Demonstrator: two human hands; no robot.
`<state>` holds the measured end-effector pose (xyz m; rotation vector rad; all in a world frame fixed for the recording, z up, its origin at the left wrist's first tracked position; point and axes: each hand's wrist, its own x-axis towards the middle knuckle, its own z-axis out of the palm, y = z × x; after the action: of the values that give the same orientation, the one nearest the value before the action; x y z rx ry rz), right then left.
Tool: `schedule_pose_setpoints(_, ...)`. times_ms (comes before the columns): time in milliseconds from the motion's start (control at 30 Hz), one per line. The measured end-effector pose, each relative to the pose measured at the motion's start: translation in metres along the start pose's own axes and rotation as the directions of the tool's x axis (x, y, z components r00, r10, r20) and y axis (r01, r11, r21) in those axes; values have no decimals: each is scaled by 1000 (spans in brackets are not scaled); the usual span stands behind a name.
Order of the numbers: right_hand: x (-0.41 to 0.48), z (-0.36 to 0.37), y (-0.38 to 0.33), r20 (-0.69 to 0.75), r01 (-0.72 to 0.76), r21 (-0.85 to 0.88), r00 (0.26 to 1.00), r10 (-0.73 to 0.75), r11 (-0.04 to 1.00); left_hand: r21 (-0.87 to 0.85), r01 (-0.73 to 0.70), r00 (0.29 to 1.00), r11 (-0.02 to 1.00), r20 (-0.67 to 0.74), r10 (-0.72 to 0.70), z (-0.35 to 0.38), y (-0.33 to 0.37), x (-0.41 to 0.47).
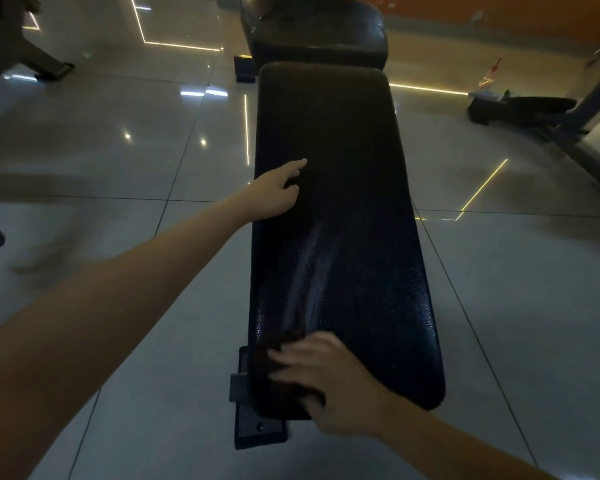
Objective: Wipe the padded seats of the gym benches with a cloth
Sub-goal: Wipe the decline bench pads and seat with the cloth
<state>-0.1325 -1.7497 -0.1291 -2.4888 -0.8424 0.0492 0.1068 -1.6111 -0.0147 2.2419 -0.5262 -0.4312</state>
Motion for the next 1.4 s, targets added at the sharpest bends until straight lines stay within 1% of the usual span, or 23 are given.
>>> schedule_pose_setpoints(67,-7,6,-3,31,69,7,997,-69,998,18,-30,999,999,-12,30,1,-1,0)
schedule_pose_setpoints(133,3,-2,6,50,141,-82,989,-138,987,51,-65,998,997,-22,66,4,-2,-1)
schedule_pose_setpoints(167,11,-10,14,13,134,-130,991,-134,982,65,-73,997,995,-26,75,4,-3,-1)
schedule_pose_setpoints(233,33,-36,43,-230,-21,-125,973,-9,992,60,-68,997,996,-37,71,4,-4,-1)
schedule_pose_setpoints(300,60,-68,75,-501,-267,-35,839,214,963,49,-61,997,997,-42,63,3,-6,-1)
schedule_pose_setpoints(367,83,-87,92,-579,-473,-1,719,385,881,56,-56,998,997,-34,58,2,-7,-1)
schedule_pose_setpoints(467,99,-88,88,-607,-558,27,650,457,830,71,-42,998,997,-42,45,2,-6,1)
schedule_pose_setpoints(533,98,-85,76,-579,-533,11,686,440,846,83,-49,997,995,-52,54,1,-4,2)
schedule_pose_setpoints(633,90,-66,51,-466,-358,-121,844,266,926,138,-99,990,985,-89,112,2,-6,4)
schedule_pose_setpoints(733,57,-28,19,-184,-104,-173,980,72,979,202,-196,979,960,-16,203,9,-9,4)
schedule_pose_setpoints(800,32,-9,3,0,34,-168,999,-34,985,302,-236,972,924,68,226,12,-13,3)
schedule_pose_setpoints(867,25,-13,6,112,155,-192,984,-135,969,370,-268,963,889,128,237,12,-18,1)
schedule_pose_setpoints(900,28,-22,18,112,180,-247,981,-156,952,388,-285,958,877,145,247,12,-20,0)
schedule_pose_setpoints(933,33,-33,31,58,139,-283,990,-128,949,397,-296,955,869,150,257,11,-21,0)
schedule_pose_setpoints(967,40,-46,45,-75,28,-267,996,-50,963,397,-299,954,868,143,263,9,-21,0)
schedule_pose_setpoints(1000,45,-61,59,-256,-132,-189,963,81,973,384,-294,956,875,129,265,8,-22,-1)
schedule_pose_setpoints(1033,51,-74,72,-425,-286,-96,878,221,954,367,-285,958,885,110,264,6,-21,-2)
schedule_pose_setpoints(1100,63,-91,89,-568,-504,25,704,427,863,353,-257,966,900,82,244,6,-21,-6)
schedule_pose_setpoints(1133,71,-94,91,-593,-557,44,653,470,829,355,-244,970,903,74,233,5,-21,-7)
schedule_pose_setpoints(1200,84,-94,87,-614,-594,65,609,501,802,349,-225,974,910,70,214,4,-21,-6)
schedule_pose_setpoints(1267,90,-88,74,-587,-576,32,651,482,817,304,-209,978,929,61,200,2,-20,-3)
schedule_pose_setpoints(1333,87,-70,51,-519,-457,-95,781,348,884,213,-153,988,965,12,154,-1,-16,-1)
schedule_pose_setpoints(1400,74,-44,26,-385,-240,-229,913,139,943,152,-82,995,985,-46,89,-3,-10,2)
